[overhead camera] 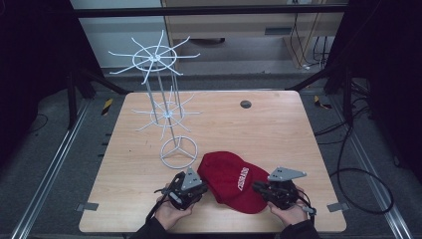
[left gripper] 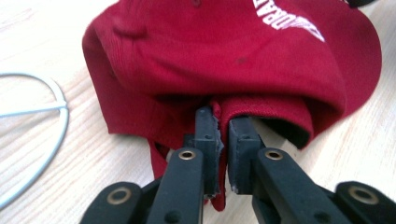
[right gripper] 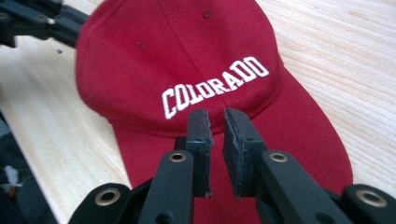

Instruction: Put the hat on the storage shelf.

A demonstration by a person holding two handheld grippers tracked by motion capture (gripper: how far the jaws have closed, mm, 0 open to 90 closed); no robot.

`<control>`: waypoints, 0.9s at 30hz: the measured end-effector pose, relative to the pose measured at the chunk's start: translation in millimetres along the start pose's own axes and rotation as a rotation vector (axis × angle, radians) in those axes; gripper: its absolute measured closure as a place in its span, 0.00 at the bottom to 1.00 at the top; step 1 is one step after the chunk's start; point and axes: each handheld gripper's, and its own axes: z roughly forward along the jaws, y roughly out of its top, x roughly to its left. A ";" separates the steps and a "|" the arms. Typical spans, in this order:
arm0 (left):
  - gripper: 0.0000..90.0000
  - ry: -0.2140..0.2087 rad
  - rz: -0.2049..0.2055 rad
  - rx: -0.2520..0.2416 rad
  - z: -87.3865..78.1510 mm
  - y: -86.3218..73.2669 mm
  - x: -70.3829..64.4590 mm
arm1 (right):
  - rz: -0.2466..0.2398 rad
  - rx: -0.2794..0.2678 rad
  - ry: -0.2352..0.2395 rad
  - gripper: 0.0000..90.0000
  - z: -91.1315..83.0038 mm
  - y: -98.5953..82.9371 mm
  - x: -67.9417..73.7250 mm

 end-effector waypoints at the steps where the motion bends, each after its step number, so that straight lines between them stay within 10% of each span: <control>1: 0.88 -0.002 0.003 0.000 -1.8 -1.8 0.3 | 0.003 -0.003 -0.004 0.89 0.6 -0.2 0.0; 7: 0.69 0.009 0.009 -0.010 -23.0 -18.3 4.2 | 0.007 -0.014 -0.060 0.95 0.2 -2.2 -0.4; 14: 0.77 0.043 -0.100 -0.034 -42.9 -28.1 22.4 | 0.024 0.000 -0.087 1.00 5.5 -6.9 0.6; 19: 0.88 0.049 -0.151 0.002 -17.4 -17.7 35.0 | 0.033 0.054 -0.105 1.00 8.2 -12.9 4.5; 27: 0.99 -0.021 -0.080 0.082 10.0 -19.9 14.4 | 0.043 0.065 -0.141 1.00 8.8 -13.8 -2.6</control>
